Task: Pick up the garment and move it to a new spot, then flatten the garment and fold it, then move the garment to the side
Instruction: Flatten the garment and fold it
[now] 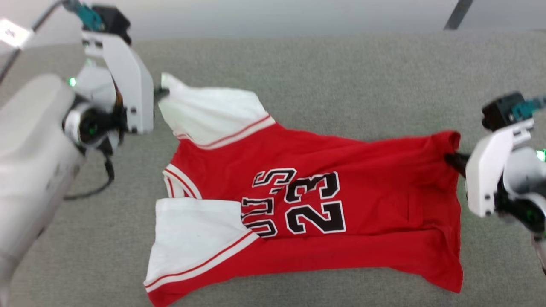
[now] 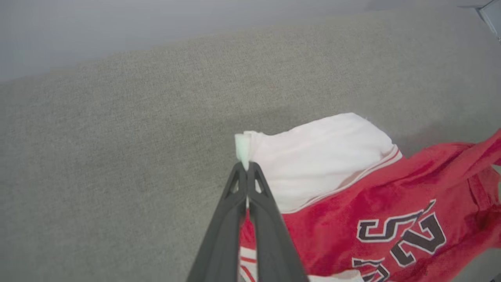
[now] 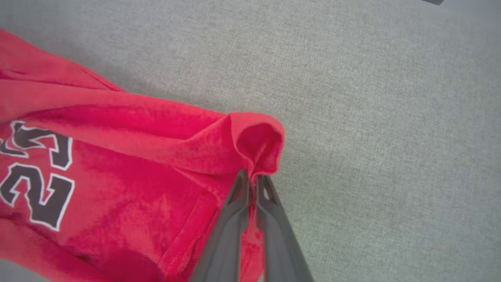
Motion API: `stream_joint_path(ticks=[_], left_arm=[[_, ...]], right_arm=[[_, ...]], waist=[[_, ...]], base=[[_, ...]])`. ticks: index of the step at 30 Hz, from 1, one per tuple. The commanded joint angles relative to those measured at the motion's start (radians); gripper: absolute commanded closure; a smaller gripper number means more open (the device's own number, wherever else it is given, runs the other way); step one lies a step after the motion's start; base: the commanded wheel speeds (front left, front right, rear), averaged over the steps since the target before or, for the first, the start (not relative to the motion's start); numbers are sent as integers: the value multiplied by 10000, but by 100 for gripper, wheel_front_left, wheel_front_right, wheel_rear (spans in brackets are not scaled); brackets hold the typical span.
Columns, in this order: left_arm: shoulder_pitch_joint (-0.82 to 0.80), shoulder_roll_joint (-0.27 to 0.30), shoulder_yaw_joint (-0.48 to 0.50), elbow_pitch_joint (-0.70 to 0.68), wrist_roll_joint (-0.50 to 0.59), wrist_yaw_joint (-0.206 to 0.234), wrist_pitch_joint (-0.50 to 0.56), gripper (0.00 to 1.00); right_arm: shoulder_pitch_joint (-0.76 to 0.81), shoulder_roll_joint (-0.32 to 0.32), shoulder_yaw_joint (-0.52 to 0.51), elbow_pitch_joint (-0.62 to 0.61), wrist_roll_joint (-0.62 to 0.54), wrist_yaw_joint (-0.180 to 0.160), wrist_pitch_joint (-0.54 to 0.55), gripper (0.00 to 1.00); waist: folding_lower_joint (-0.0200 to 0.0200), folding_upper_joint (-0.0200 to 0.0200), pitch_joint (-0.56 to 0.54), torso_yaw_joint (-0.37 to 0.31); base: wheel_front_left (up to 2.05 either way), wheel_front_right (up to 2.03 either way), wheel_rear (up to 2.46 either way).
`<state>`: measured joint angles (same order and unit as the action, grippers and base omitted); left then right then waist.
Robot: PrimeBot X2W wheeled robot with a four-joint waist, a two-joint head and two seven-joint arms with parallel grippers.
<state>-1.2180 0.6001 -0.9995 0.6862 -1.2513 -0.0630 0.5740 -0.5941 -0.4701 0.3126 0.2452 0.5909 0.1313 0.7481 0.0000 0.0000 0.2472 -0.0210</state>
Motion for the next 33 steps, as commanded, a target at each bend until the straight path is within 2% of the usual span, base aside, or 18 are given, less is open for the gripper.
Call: stream_joint_path(ticks=[1, 4, 11, 14, 16, 20, 27, 28, 30, 31, 32, 33], left_arm=[[239, 167, -27, -307, -62, 165, 52, 100], [1018, 822, -77, -1963, -230, 952, 339, 100], [3074, 2709, -189, -6357, -737, 3332, 765, 100], [3940, 3325, -225, -7654, -1024, 4204, 666, 100], [4463, 3621, -289, -8284, -1135, 4612, 544, 100], [5296, 3849, -460, -8891, -1305, 5013, 233, 100], [6095, 3441, -622, -8669, -1598, 4985, -238, 100], [6124, 3403, -641, -8628, -1565, 4941, -301, 100], [6202, 3329, -581, -8537, -1568, 4861, -485, 84], [6248, 3320, -573, -8500, -1552, 4856, -568, 71], [6265, 3326, -536, -8470, -1530, 4862, -648, 50], [6293, 3328, -499, -8444, -1552, 4886, -709, 9]], right_arm=[[251, -61, -65, -124, 118, -11, -20, 100], [947, -219, -245, -573, 145, -11, -63, 100], [2539, -212, -813, -1473, 118, -11, 103, 100], [3093, -189, -1041, -1736, 0, -11, 116, 100], [3430, -166, -1110, -1835, -140, -11, 154, 100], [3872, -59, -1265, -1913, -356, -11, 68, 100], [4202, 277, -1362, -1856, -620, -11, 30, 100], [4236, 307, -1370, -1863, -642, -11, 1, 93], [4242, 317, -1340, -1925, -711, -11, -83, 56], [4233, 336, -1342, -1957, -739, -11, -95, 20], [4246, 354, -1362, -2003, -741, -11, -99, 0], [4274, 365, -1370, -2038, -721, -11, -76, 0]], waist=[[0, 0, -325, 190], [0, 0, -520, 278], [0, 0, -726, 391], [0, 0, -762, 396], [0, 0, -798, 396], [0, 0, -880, 402], [0, 0, -1055, 411], [0, 0, -1090, 412], [0, 0, -1169, 403], [0, 0, -1224, 392], [0, 0, -1274, 383], [0, 0, -1330, 373]], base=[[0, 0, 0], [0, 0, 0], [0, 0, 0], [0, 0, 0], [0, 0, 0], [0, 0, 0], [0, 0, 0], [0, 0, 0], [0, 0, 0], [0, 0, 0], [0, 0, 0], [0, 0, 0]])
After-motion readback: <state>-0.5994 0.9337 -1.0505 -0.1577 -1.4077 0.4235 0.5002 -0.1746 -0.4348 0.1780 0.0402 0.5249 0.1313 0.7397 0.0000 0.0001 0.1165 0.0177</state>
